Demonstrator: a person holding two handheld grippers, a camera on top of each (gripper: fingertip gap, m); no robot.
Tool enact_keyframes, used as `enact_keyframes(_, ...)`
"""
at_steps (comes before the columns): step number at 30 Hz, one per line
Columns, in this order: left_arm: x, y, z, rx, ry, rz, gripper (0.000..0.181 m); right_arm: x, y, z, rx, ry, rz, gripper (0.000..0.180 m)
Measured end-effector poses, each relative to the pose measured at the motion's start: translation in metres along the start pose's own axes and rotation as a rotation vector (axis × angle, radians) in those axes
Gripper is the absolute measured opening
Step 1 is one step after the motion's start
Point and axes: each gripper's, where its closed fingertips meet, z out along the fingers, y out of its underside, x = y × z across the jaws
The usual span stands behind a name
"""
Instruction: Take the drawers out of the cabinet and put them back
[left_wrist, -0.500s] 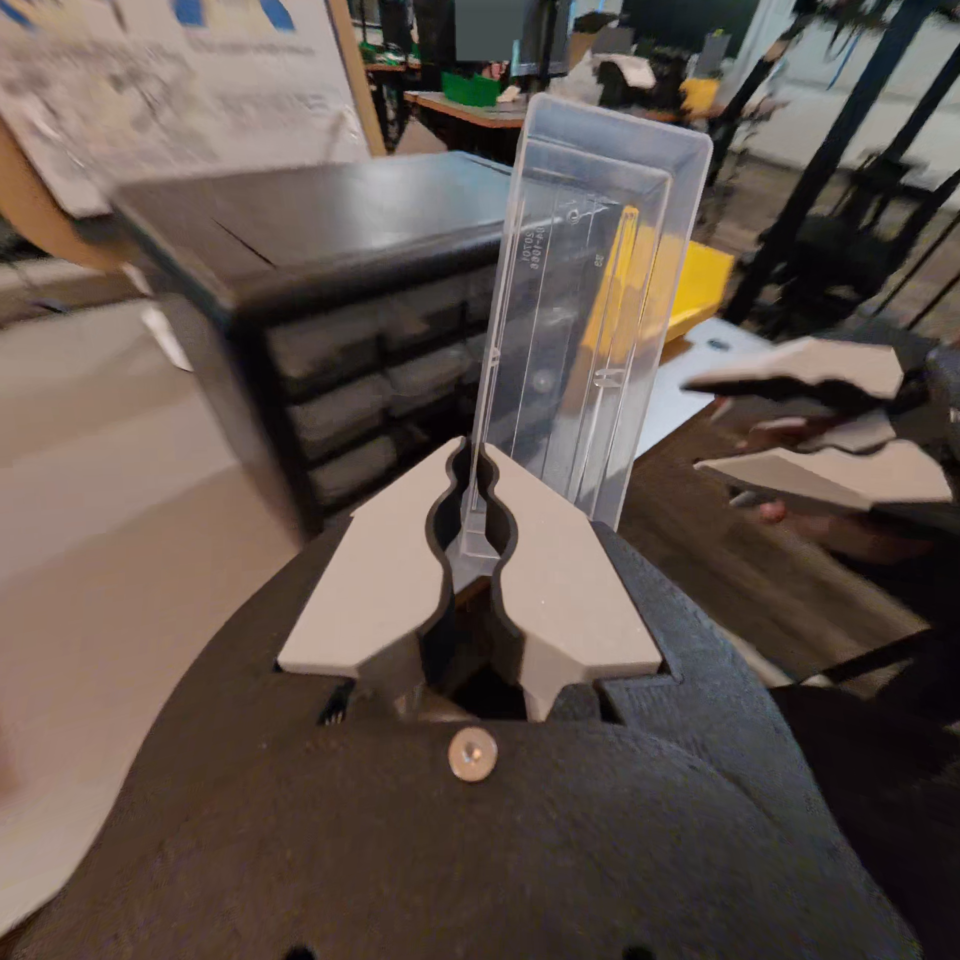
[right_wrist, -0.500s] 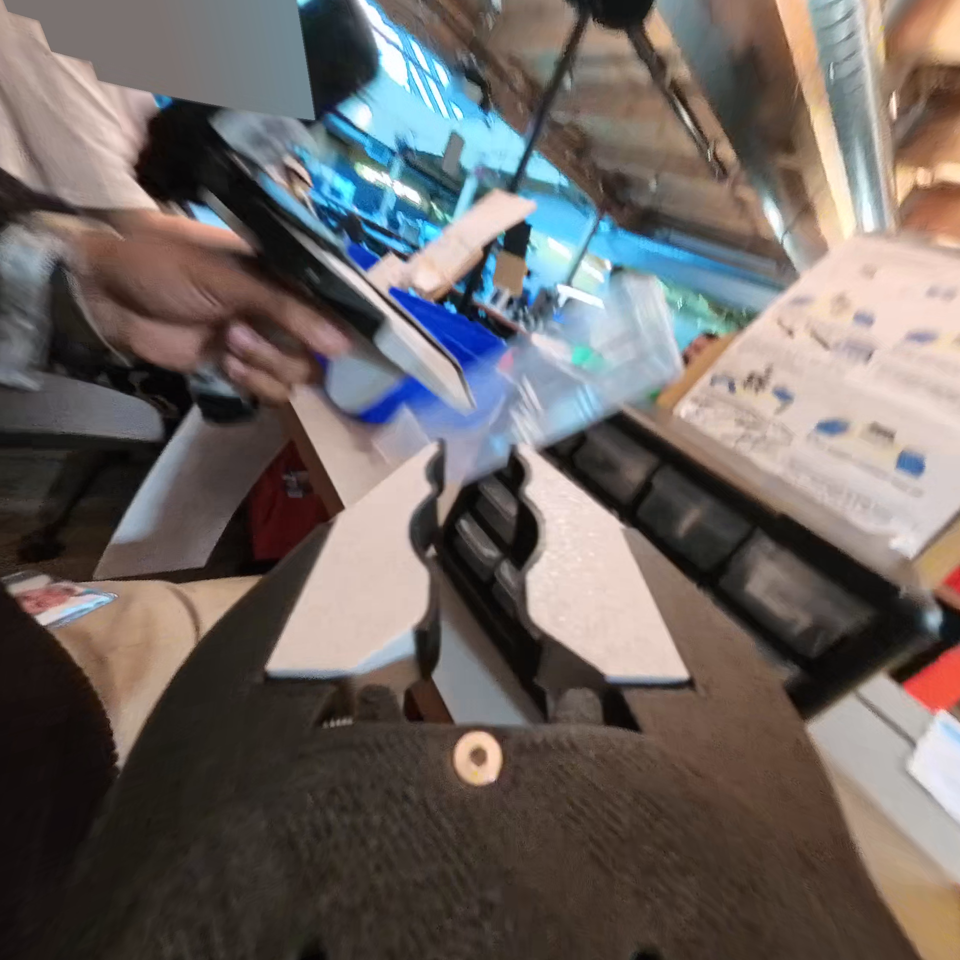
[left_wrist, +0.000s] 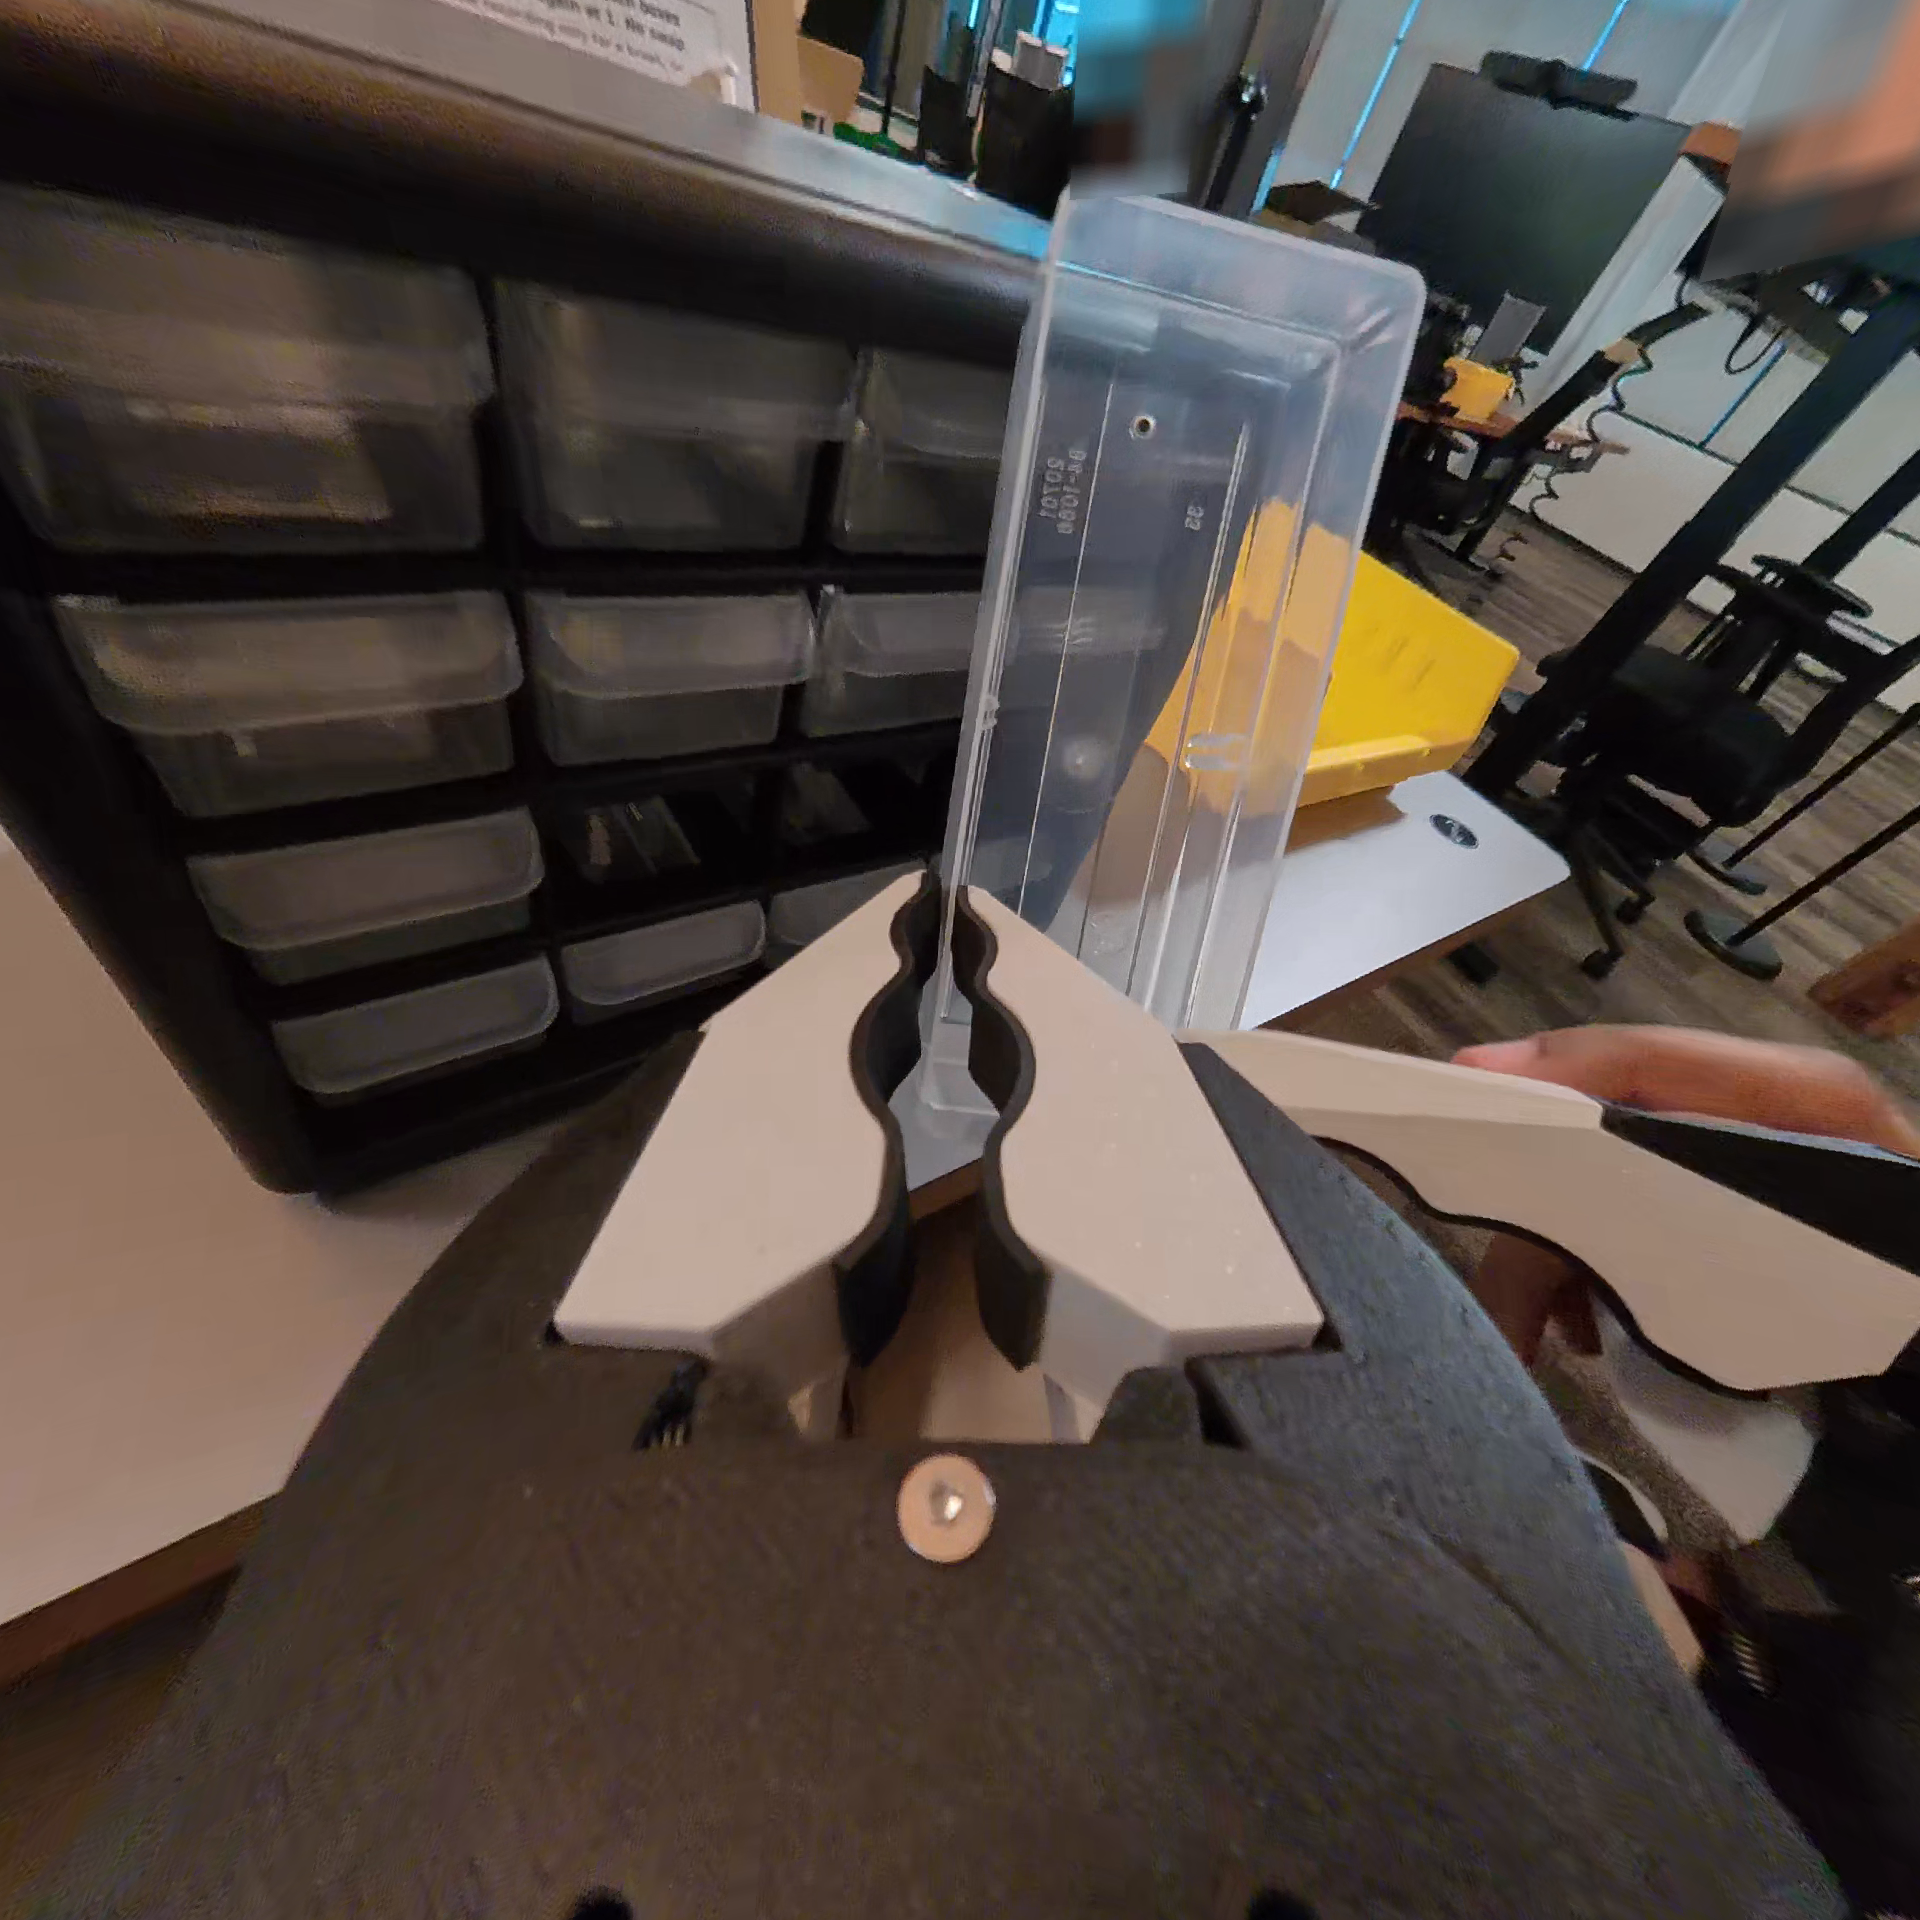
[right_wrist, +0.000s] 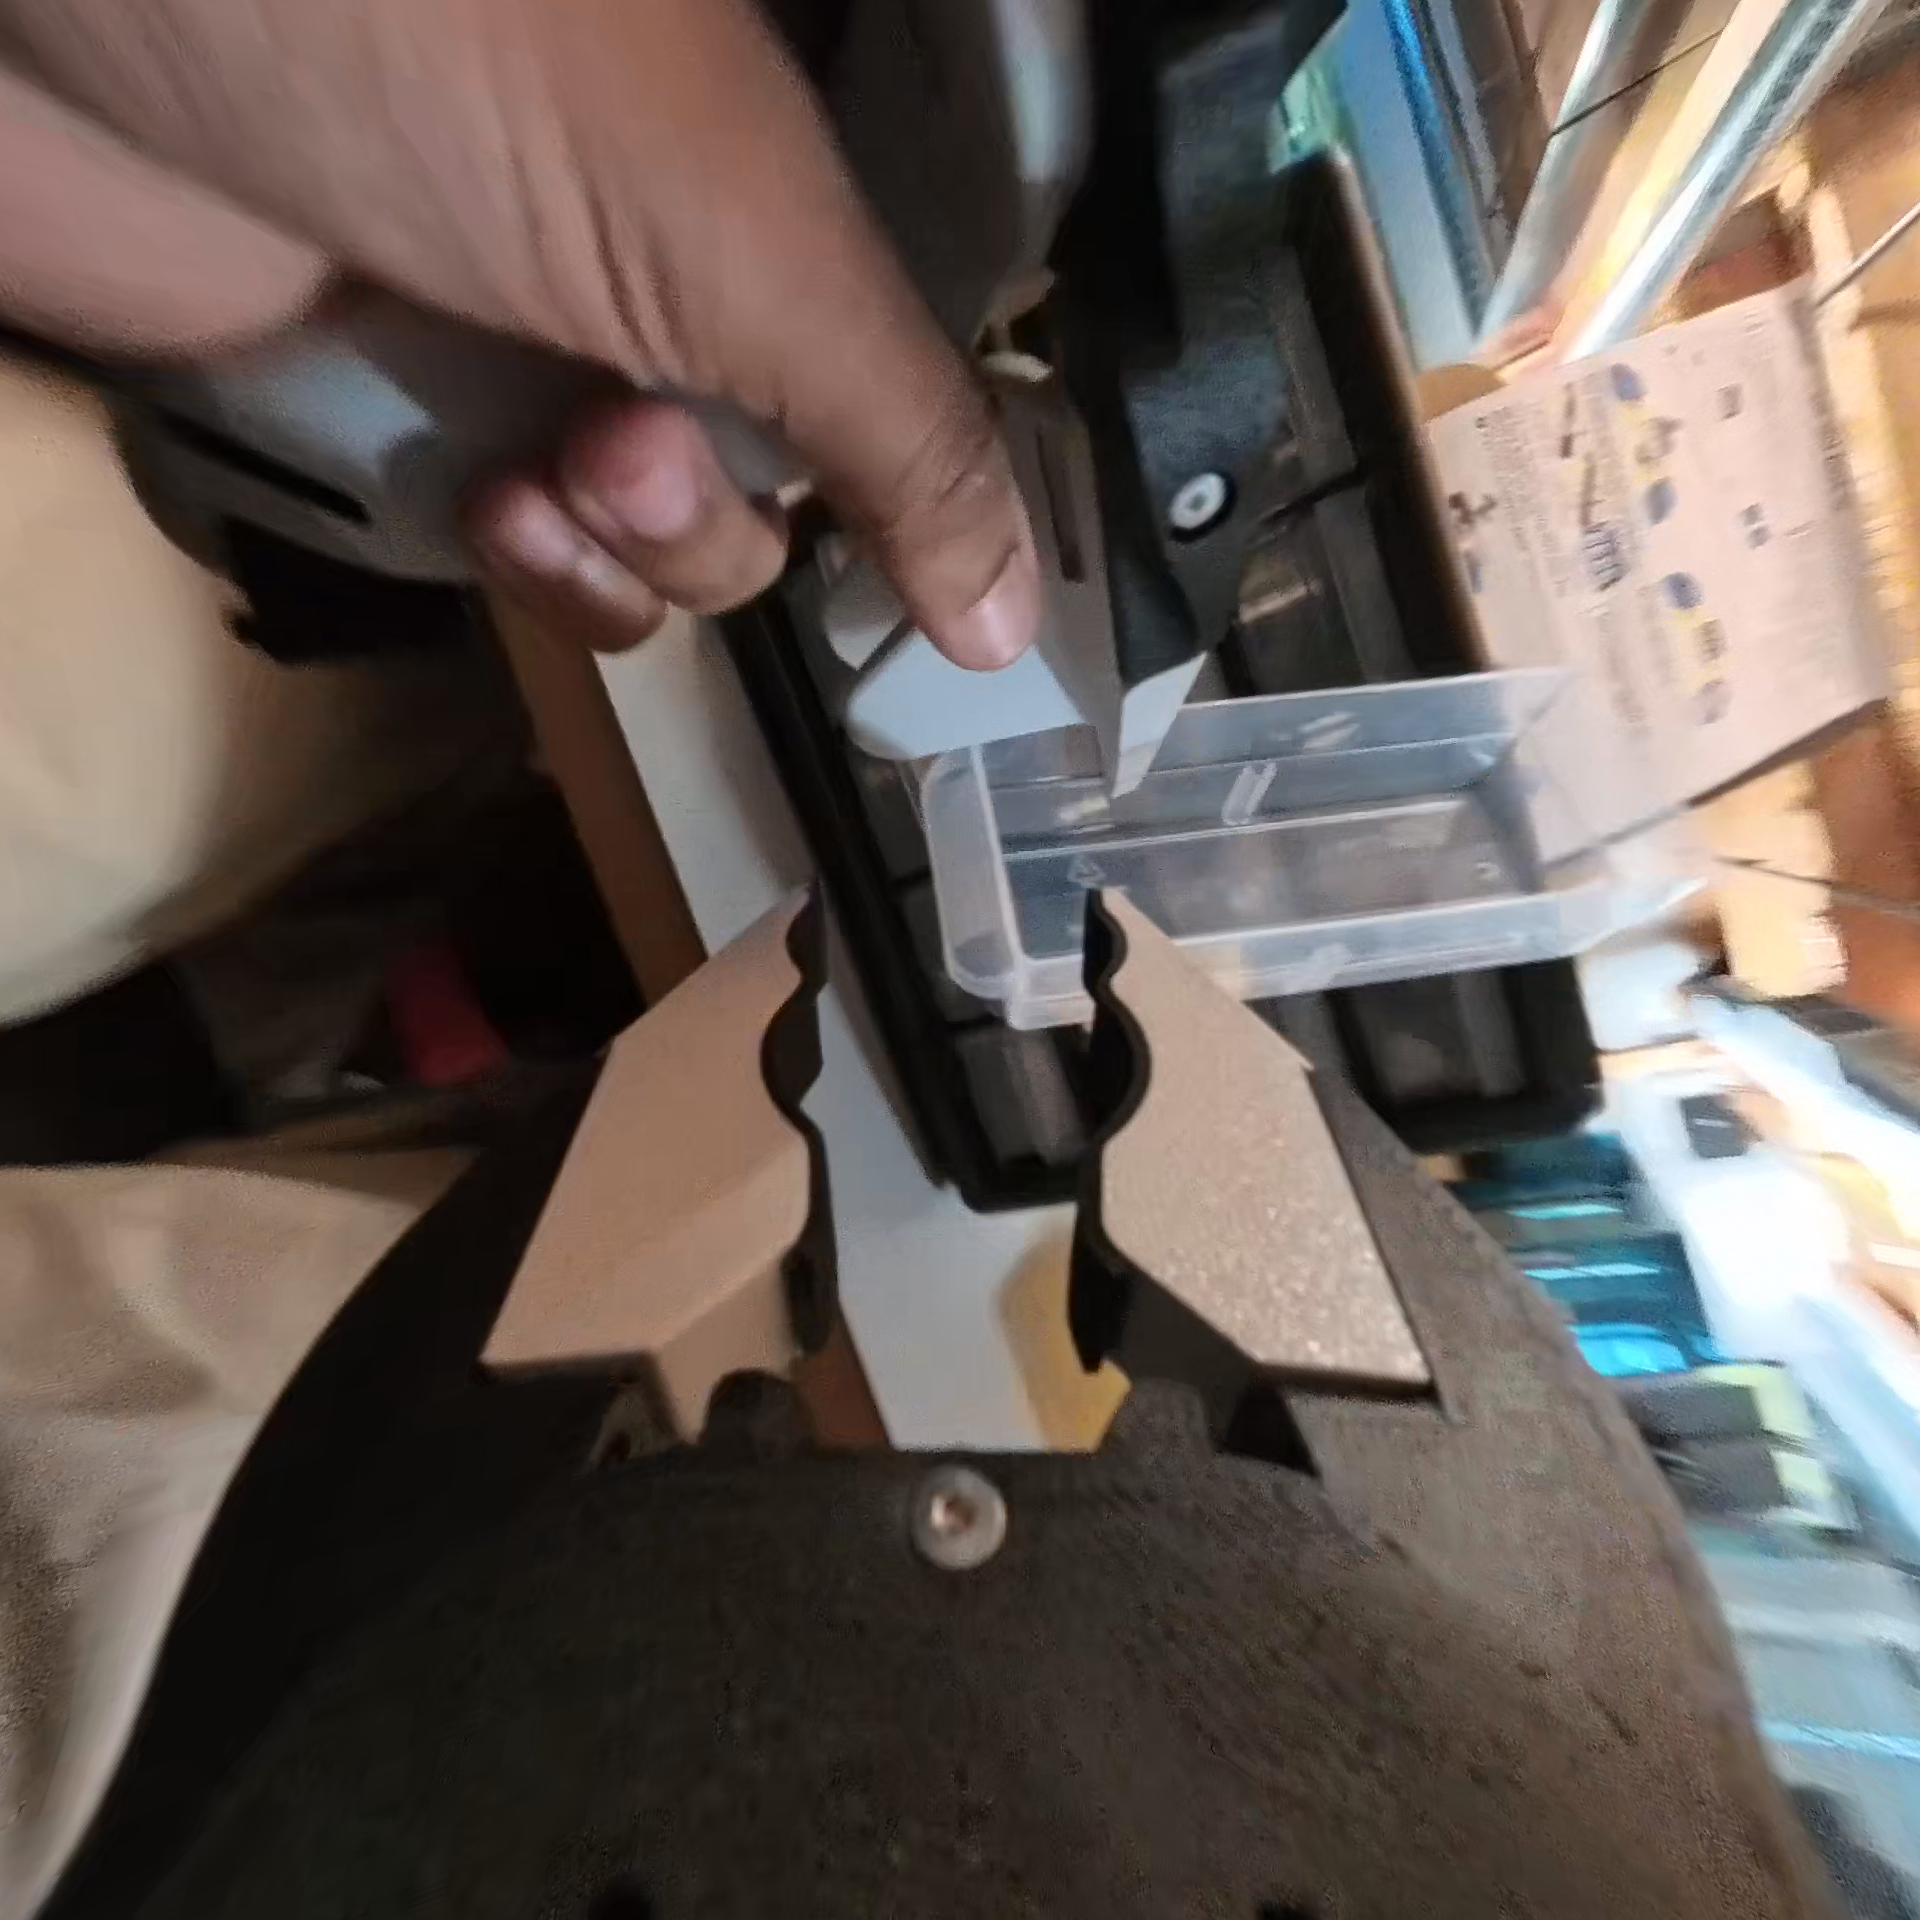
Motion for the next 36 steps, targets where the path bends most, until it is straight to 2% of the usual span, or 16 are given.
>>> enact_keyframes(5,0.014,0.021,0.005,-0.045,0.025,0.025,0.000,0.000,0.025,0.009,-0.136,0.101,-0.250,0.028)
enact_keyframes(8,0.016,0.024,0.005,-0.045,0.024,0.064,0.000,-0.006,0.030,0.010,-0.160,0.063,-0.281,0.015)
enact_keyframes(12,0.019,0.020,-0.002,-0.048,0.103,0.102,0.000,-0.004,0.020,0.006,-0.113,0.050,-0.264,0.015)
enact_keyframes(13,0.019,0.019,-0.007,-0.059,0.135,0.109,0.005,-0.005,0.016,0.004,-0.089,0.031,-0.231,0.015)
enact_keyframes(15,0.020,0.017,-0.020,-0.065,0.201,0.120,0.036,-0.007,0.007,-0.001,-0.026,-0.015,-0.154,0.015)
enact_keyframes(18,0.007,0.001,-0.043,0.011,0.230,0.089,0.068,-0.011,-0.011,-0.010,0.091,-0.124,0.015,0.015)
enact_keyframes(22,-0.013,-0.018,-0.070,0.104,0.277,-0.010,0.081,-0.026,-0.045,-0.032,0.296,-0.483,0.309,0.016)
enact_keyframes(25,-0.030,-0.013,-0.074,0.102,0.250,0.021,0.085,-0.025,-0.053,-0.036,0.315,-0.697,0.473,0.015)
enact_keyframes(30,-0.045,0.001,-0.073,0.099,0.229,0.025,0.083,-0.020,-0.045,-0.021,0.269,-0.960,0.597,0.015)
enact_keyframes(33,-0.057,0.025,-0.066,0.021,0.208,0.077,0.085,-0.012,-0.050,-0.016,0.272,-1.048,0.588,0.015)
enact_keyframes(36,-0.062,0.043,-0.062,-0.046,0.217,0.082,0.086,-0.009,-0.048,-0.009,0.214,-1.065,0.503,0.015)
